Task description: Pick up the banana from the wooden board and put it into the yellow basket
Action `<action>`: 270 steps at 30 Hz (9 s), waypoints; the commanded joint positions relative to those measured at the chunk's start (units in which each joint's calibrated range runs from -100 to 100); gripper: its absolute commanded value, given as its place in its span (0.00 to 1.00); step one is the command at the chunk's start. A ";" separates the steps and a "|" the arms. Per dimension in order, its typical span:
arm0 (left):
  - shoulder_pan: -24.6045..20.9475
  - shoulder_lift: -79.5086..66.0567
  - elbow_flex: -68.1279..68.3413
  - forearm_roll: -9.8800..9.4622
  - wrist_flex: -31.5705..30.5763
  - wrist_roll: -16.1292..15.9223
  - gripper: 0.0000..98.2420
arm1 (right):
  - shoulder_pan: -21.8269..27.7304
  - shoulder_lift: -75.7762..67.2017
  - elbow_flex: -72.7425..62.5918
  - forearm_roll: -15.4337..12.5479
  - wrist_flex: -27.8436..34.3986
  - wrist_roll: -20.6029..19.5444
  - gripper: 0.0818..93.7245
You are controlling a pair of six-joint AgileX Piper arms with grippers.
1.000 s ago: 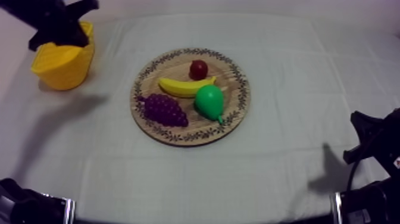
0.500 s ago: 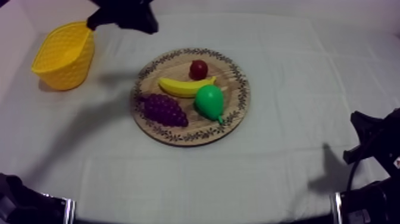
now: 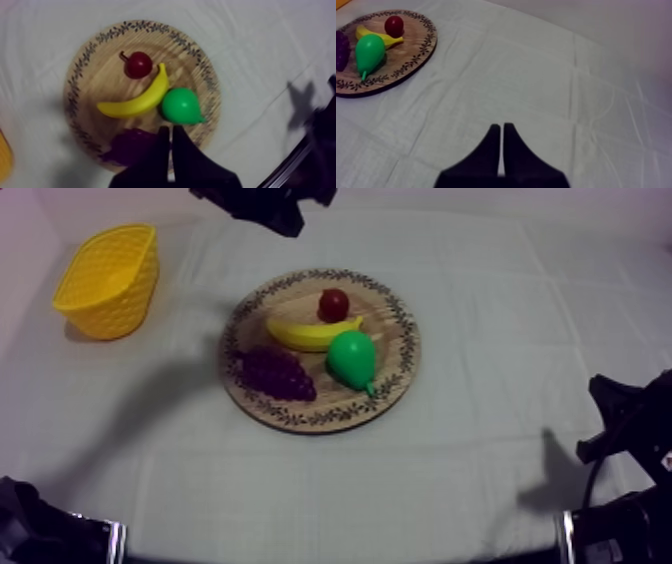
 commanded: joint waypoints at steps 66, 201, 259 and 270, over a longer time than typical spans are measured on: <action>-0.07 32.00 -6.36 -3.49 0.75 -20.63 0.74 | -0.01 -0.01 0.04 0.00 -0.01 -0.01 0.00; -32.42 14.10 3.09 -6.56 -11.33 -11.37 0.13 | -0.01 -0.01 0.04 0.00 -0.01 -0.01 0.00; -24.89 -106.85 110.43 -6.28 -49.41 -5.07 0.01 | -0.01 -0.01 0.04 0.00 -0.01 -0.01 0.00; -24.68 -111.53 112.05 -5.94 -51.95 4.25 0.00 | -0.01 -0.01 0.04 0.00 -0.01 -0.01 0.00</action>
